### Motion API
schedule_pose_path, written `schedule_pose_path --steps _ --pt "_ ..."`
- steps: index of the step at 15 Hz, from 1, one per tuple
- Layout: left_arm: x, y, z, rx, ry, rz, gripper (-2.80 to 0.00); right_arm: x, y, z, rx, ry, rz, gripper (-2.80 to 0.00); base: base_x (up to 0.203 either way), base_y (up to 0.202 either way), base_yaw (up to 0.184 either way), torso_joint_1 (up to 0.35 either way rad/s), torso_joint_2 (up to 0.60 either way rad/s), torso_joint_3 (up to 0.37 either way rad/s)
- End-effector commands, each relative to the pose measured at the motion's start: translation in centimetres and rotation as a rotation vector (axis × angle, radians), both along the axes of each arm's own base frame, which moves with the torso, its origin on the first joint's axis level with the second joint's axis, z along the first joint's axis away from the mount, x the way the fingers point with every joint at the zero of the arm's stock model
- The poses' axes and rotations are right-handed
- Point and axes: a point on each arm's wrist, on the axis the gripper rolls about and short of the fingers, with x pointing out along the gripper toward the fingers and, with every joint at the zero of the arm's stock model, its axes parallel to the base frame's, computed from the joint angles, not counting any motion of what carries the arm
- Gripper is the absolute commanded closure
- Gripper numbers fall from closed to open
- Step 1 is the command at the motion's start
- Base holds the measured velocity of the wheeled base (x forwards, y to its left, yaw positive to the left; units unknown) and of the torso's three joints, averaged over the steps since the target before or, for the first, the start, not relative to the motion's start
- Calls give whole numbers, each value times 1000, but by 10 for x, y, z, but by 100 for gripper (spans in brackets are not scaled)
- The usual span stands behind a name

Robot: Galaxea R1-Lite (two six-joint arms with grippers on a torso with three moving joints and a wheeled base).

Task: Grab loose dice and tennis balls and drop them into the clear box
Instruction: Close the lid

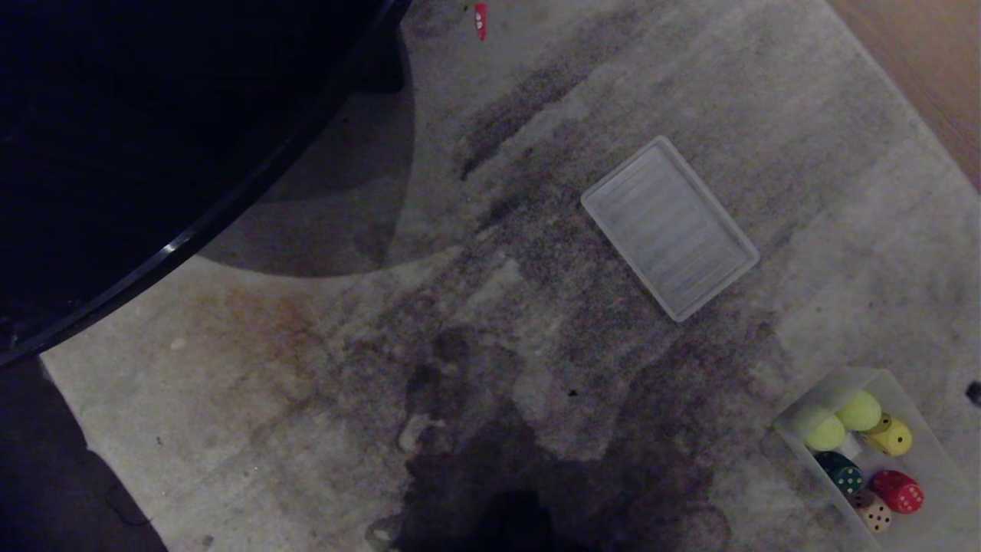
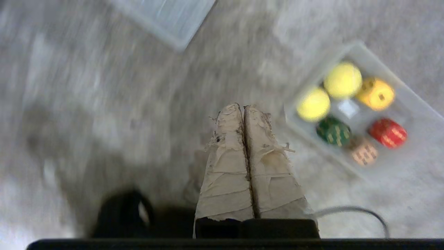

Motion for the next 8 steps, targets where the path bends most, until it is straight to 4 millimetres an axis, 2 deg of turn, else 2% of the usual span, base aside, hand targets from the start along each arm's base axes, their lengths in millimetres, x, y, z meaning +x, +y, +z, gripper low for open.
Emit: schedule_pose_path --steps 1,4,8 --pt "0 0 0 -1 3 1 0 75 -3 -17 31 101 -64 0 0 0 0 0 0 0" --pt "0 0 0 -1 3 1 0 132 -2 -35 101 64 -165 0 0 0 0 0 0 0" --pt "0 0 0 -1 3 1 0 189 8 -53 287 -24 -208 0 0 0 0 0 0 0"
